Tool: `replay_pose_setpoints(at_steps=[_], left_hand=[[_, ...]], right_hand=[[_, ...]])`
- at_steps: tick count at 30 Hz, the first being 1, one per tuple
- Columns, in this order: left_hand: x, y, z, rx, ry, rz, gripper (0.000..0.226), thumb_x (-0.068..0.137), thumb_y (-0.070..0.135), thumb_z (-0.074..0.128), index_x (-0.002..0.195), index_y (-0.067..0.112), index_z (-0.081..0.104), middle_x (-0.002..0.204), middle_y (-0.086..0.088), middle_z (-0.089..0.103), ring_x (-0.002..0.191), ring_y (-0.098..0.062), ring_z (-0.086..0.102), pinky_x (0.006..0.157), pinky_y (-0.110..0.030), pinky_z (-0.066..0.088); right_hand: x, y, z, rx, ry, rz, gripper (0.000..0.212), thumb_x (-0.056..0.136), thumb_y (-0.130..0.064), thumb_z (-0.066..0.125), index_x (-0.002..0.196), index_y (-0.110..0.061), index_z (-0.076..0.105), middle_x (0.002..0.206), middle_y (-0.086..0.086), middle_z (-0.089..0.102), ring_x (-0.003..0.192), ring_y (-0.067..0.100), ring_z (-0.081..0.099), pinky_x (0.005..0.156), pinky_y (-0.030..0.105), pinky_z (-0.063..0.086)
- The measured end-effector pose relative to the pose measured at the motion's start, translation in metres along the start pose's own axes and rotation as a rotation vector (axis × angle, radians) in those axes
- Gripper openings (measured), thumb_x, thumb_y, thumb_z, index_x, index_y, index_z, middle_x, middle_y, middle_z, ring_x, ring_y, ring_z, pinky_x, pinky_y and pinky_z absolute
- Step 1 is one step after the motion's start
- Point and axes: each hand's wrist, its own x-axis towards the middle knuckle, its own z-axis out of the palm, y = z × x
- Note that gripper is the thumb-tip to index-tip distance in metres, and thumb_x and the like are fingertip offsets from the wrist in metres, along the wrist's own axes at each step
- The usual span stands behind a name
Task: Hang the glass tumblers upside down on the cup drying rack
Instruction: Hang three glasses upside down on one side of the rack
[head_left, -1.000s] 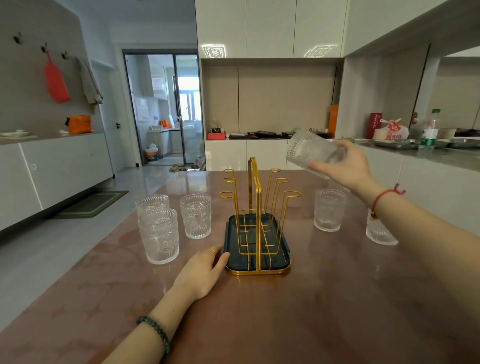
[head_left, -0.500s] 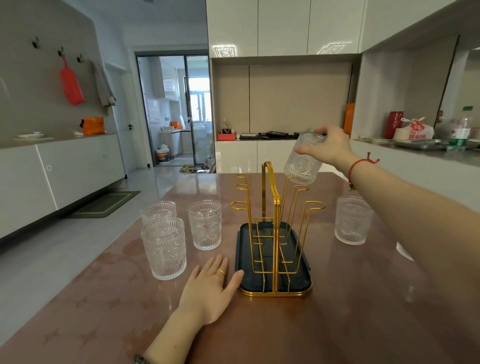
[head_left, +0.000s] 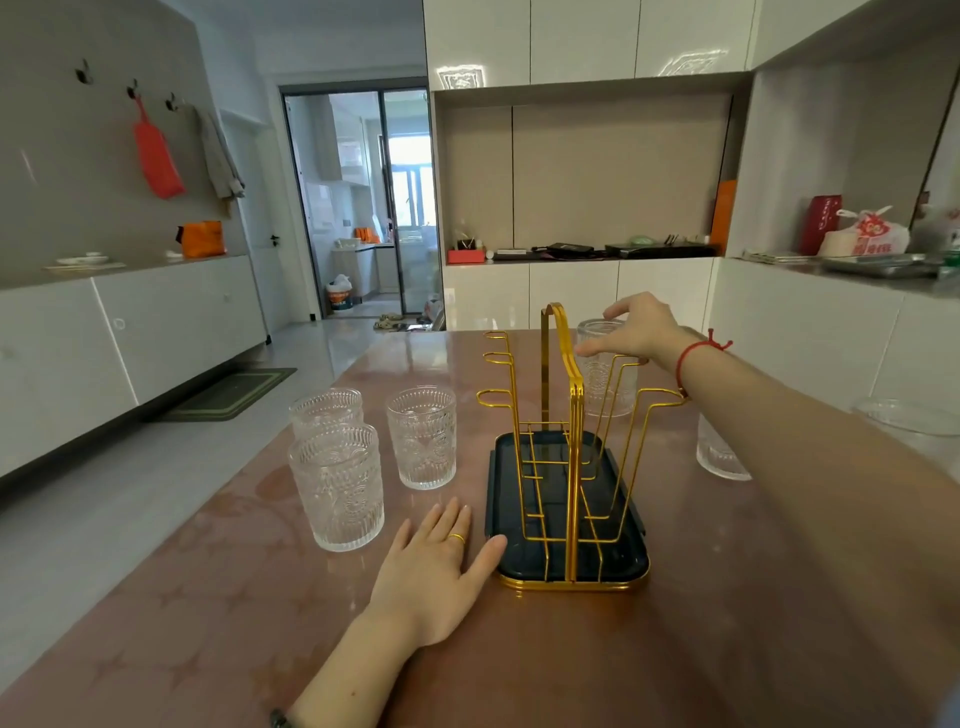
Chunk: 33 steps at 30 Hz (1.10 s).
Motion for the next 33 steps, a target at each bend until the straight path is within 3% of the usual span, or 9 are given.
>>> replay_pose_setpoints(at_steps=[3, 6, 12, 14, 17, 19, 23, 26, 33], left_hand=[[0.0, 0.0, 0.0, -0.009, 0.004, -0.002, 0.066, 0.093, 0.056, 0.015, 0.148, 0.02, 0.006, 0.16, 0.006, 0.002, 0.147, -0.008, -0.005, 0.12, -0.035, -0.004], [0.0, 0.0, 0.001, -0.008, 0.009, 0.001, 0.066, 0.093, 0.056, 0.015, 0.148, 0.02, 0.007, 0.16, 0.005, 0.002, 0.147, -0.008, -0.005, 0.12, -0.035, -0.004], [-0.001, -0.001, 0.001, -0.006, 0.011, 0.004, 0.066, 0.093, 0.056, 0.015, 0.149, 0.02, 0.007, 0.16, 0.006, 0.003, 0.147, -0.008, -0.004, 0.12, -0.035, -0.003], [0.001, -0.002, 0.0, -0.006, 0.01, 0.003, 0.068, 0.092, 0.057, 0.014, 0.149, 0.02, 0.007, 0.16, 0.006, 0.002, 0.147, -0.008, -0.004, 0.12, -0.035, -0.003], [0.001, -0.004, 0.001, 0.002, -0.006, 0.002, 0.088, 0.078, 0.073, 0.002, 0.149, 0.02, 0.007, 0.16, 0.006, 0.002, 0.147, -0.009, -0.003, 0.12, -0.035, -0.003], [0.001, -0.004, 0.001, -0.001, -0.005, 0.001, 0.088, 0.078, 0.072, 0.004, 0.149, 0.02, 0.007, 0.16, 0.005, 0.003, 0.147, -0.009, -0.002, 0.12, -0.035, -0.002], [0.001, -0.002, 0.001, -0.01, 0.006, -0.003, 0.083, 0.081, 0.067, 0.006, 0.149, 0.02, 0.009, 0.16, 0.005, 0.004, 0.147, -0.009, -0.001, 0.12, -0.035, -0.001], [0.001, -0.001, 0.001, -0.012, 0.025, 0.0, 0.068, 0.093, 0.056, 0.016, 0.149, 0.019, 0.01, 0.16, 0.005, 0.005, 0.147, -0.01, 0.0, 0.12, -0.035, -0.001], [0.0, -0.001, 0.002, -0.02, 0.035, -0.001, 0.065, 0.094, 0.054, 0.02, 0.149, 0.019, 0.012, 0.16, 0.004, 0.006, 0.147, -0.01, 0.001, 0.12, -0.036, 0.0]], right_hand=[[-0.001, 0.002, 0.0, 0.03, -0.025, 0.016, 0.075, 0.064, -0.034, 0.08, 0.125, -0.001, 0.051, 0.131, 0.016, 0.051, 0.117, 0.03, 0.05, 0.074, 0.033, 0.046], [0.001, 0.002, 0.0, 0.052, -0.058, 0.03, 0.074, 0.066, -0.032, 0.079, 0.126, -0.003, 0.048, 0.131, 0.016, 0.049, 0.115, 0.029, 0.049, 0.075, 0.032, 0.043], [-0.003, 0.002, -0.015, 0.08, -0.153, 0.065, 0.074, 0.079, -0.045, 0.063, 0.136, -0.006, 0.037, 0.143, 0.017, 0.038, 0.128, 0.035, 0.04, 0.1, 0.048, 0.041], [-0.005, 0.005, -0.031, 0.092, -0.091, 0.036, 0.07, 0.082, -0.05, 0.056, 0.135, -0.007, 0.039, 0.142, 0.017, 0.04, 0.124, 0.033, 0.043, 0.098, 0.046, 0.041], [-0.012, 0.019, -0.061, 0.133, 0.001, 0.025, 0.067, 0.081, -0.049, 0.058, 0.133, -0.008, 0.045, 0.134, 0.018, 0.05, 0.1, 0.024, 0.048, 0.083, 0.033, 0.04], [-0.02, 0.034, -0.075, 0.136, 0.036, 0.04, 0.067, 0.08, -0.048, 0.061, 0.131, -0.009, 0.046, 0.131, 0.019, 0.052, 0.096, 0.025, 0.05, 0.083, 0.032, 0.04], [-0.044, 0.066, -0.079, 0.134, 0.109, 0.077, 0.069, 0.077, -0.044, 0.065, 0.133, -0.011, 0.042, 0.135, 0.019, 0.047, 0.119, 0.03, 0.05, 0.093, 0.035, 0.042], [-0.069, 0.087, -0.064, 0.168, 0.173, 0.085, 0.079, 0.074, -0.038, 0.071, 0.137, -0.01, 0.033, 0.139, 0.017, 0.043, 0.124, 0.031, 0.046, 0.101, 0.04, 0.041], [-0.106, 0.122, -0.013, 0.076, 0.411, -0.02, 0.088, 0.071, -0.019, 0.077, 0.141, -0.003, 0.027, 0.146, 0.018, 0.034, 0.136, 0.03, 0.031, 0.112, 0.038, 0.026]])
